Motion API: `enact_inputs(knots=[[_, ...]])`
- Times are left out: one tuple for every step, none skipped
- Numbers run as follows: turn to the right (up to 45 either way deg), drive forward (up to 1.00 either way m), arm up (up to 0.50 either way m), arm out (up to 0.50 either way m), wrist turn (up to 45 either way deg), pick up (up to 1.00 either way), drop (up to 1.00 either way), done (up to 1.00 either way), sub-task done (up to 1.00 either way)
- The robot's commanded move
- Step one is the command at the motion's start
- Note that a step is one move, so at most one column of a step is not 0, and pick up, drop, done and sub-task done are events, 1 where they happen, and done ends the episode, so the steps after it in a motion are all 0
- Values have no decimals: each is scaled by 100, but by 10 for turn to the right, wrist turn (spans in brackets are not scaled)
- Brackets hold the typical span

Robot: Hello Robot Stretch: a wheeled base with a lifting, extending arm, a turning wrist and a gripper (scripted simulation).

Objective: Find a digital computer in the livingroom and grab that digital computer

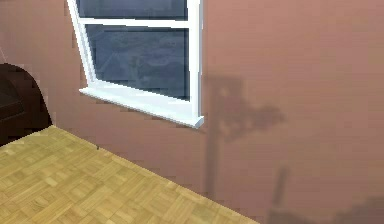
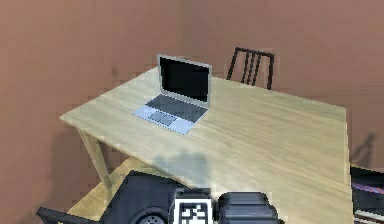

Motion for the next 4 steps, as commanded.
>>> enact_inputs(knots=[[0, 0, 0, 50, 0, 0, 0, 0, 0], [0, 0, 0, 0, 450, 0, 0, 0, 0], [0, 0, 0, 0, 450, 0, 0, 0, 0], [0, 0, 0, 0, 450, 0, 0, 0, 0]])
